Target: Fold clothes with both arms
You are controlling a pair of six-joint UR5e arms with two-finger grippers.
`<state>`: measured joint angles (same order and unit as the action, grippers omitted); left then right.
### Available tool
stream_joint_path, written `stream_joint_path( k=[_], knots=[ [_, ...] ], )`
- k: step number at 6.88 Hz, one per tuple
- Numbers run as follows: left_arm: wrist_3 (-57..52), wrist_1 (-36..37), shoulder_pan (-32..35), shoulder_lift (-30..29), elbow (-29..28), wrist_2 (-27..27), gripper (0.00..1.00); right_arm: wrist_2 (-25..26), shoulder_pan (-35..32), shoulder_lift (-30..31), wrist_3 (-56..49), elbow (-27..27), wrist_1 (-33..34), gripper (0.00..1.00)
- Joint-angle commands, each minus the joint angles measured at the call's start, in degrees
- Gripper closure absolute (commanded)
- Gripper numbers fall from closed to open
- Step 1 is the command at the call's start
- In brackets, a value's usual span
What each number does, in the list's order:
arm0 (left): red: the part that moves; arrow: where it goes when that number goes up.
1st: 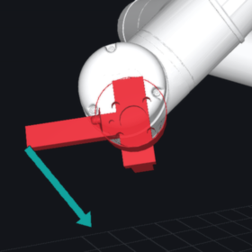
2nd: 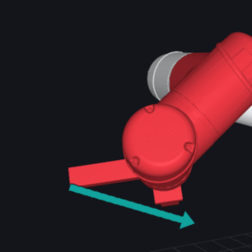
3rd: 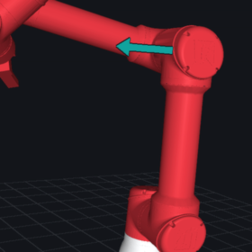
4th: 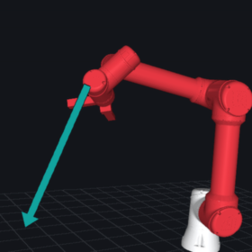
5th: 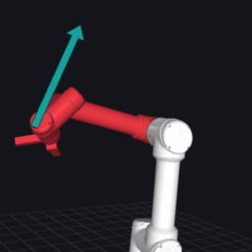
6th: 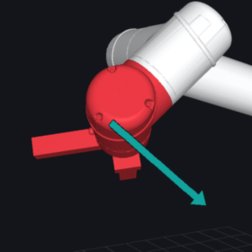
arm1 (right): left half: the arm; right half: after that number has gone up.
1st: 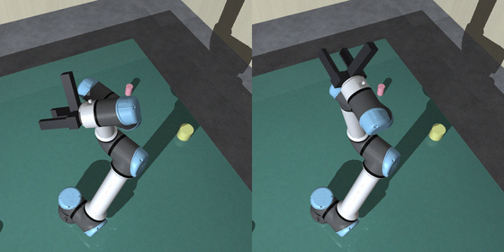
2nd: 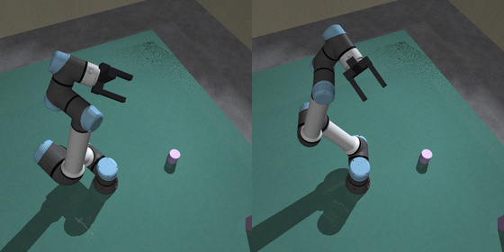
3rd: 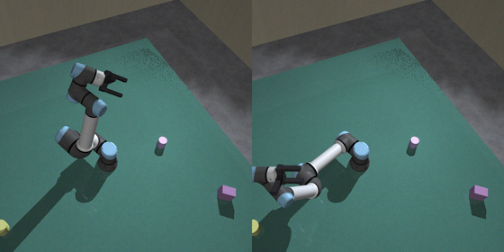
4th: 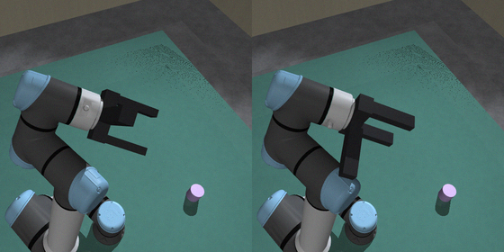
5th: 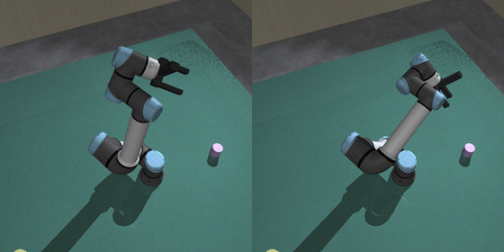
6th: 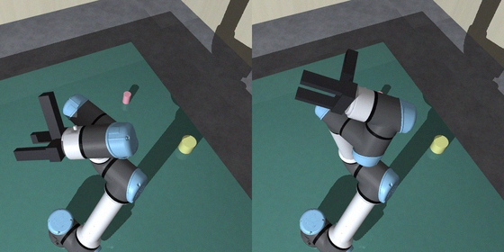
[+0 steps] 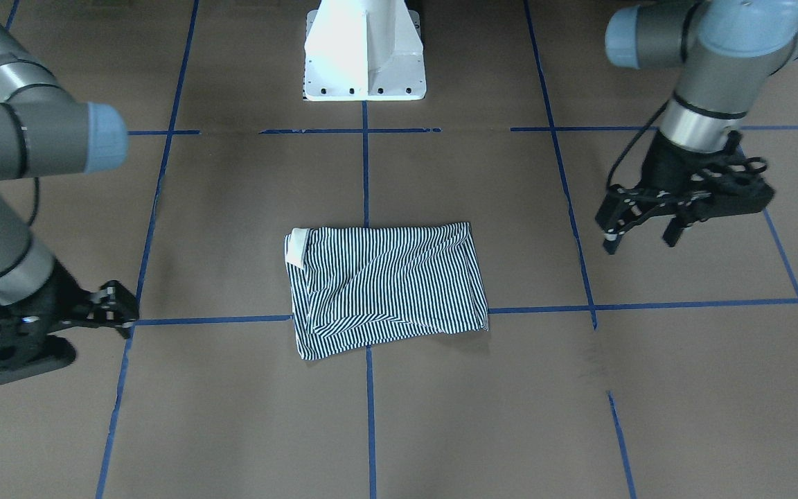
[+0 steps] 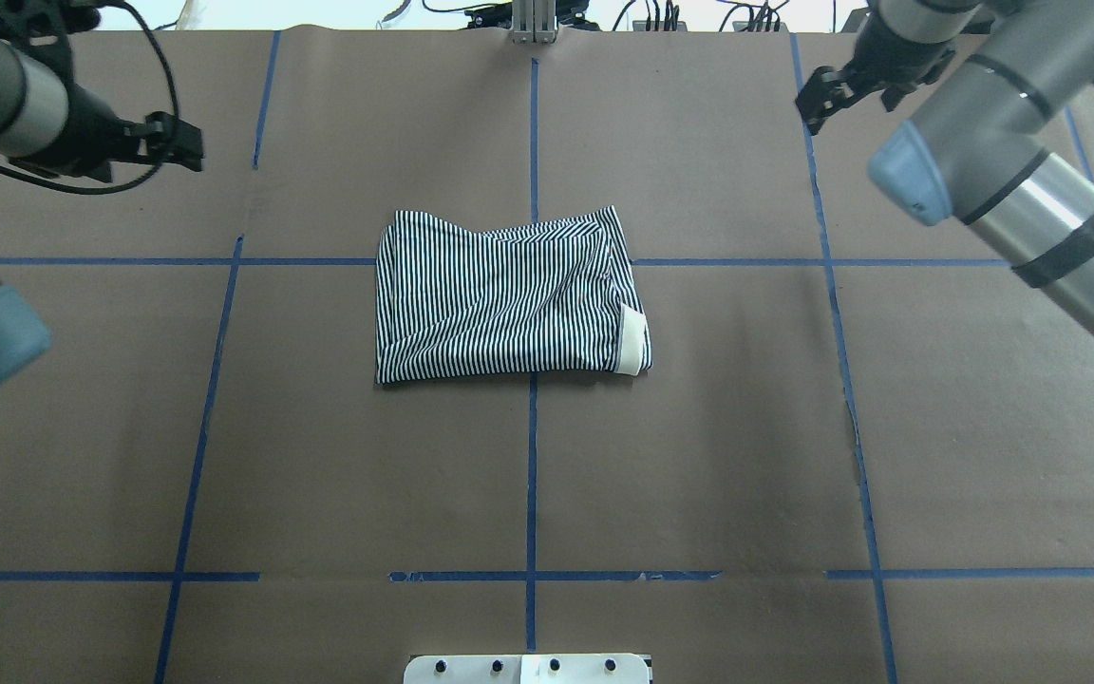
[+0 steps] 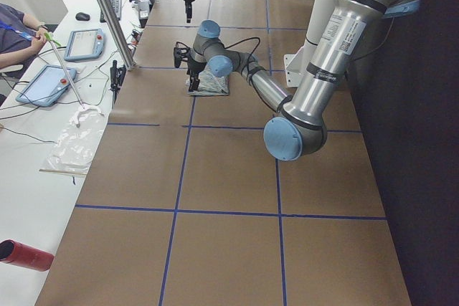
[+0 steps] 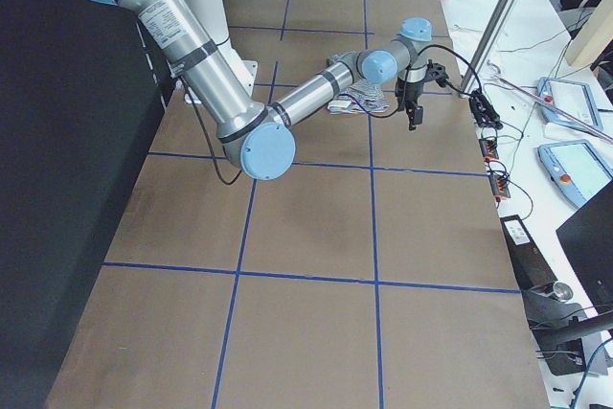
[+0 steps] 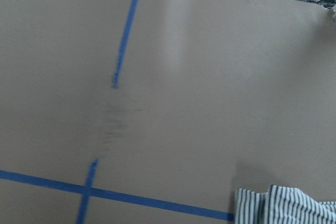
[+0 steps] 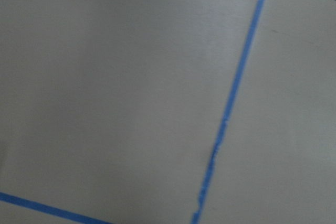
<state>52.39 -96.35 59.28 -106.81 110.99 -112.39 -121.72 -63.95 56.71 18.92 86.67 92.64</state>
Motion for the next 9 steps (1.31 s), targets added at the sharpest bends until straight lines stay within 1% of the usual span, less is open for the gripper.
stream_joint_path(
  k=[1, 2, 3, 4, 5, 6, 7, 8, 9],
  knots=[
    [-29.2, 3.9, 14.7, 8.0, 1.3, -8.5, 0.00, -8.7, -12.1, 10.9, -19.0, 1.1, 2.5, 0.00],
    [-42.8, 5.8, 20.2, 11.2, 1.2, -9.4, 0.00, -10.4, -17.9, 16.4, -30.0, 1.1, 3.7, 0.00],
    [-54.7, 7.6, 24.0, 13.4, 0.9, -9.4, 0.00, -10.5, -22.5, 20.0, -38.2, 1.0, 8.2, 0.00],
    [-65.4, 8.5, 26.0, 16.3, 0.9, -9.5, 0.00, -11.1, -27.2, 22.7, -43.3, 1.2, 11.4, 0.00],
    [-67.9, 7.6, 26.3, 19.6, 0.9, -10.0, 0.00, -15.2, -28.4, 25.9, -44.3, 1.2, 11.2, 0.00],
    [-67.9, 7.4, 26.1, 19.7, -0.4, -11.0, 0.00, -19.6, -28.9, 27.6, -44.5, 1.9, 10.6, 0.00],
    [-67.9, 5.2, 26.1, 19.0, -4.0, -12.5, 0.00, -15.9, -27.8, 27.9, -44.4, 4.1, 9.8, 0.00],
    [-67.9, -2.7, 26.8, 19.6, -9.9, -13.0, 0.00, -15.7, -27.3, 27.4, -44.2, 3.9, 9.8, 0.00],
    [-68.2, -8.0, 27.0, 20.9, -15.4, -13.1, 0.00, -15.3, -27.4, 27.7, -44.2, 3.8, 9.8, 0.00]
  ],
)
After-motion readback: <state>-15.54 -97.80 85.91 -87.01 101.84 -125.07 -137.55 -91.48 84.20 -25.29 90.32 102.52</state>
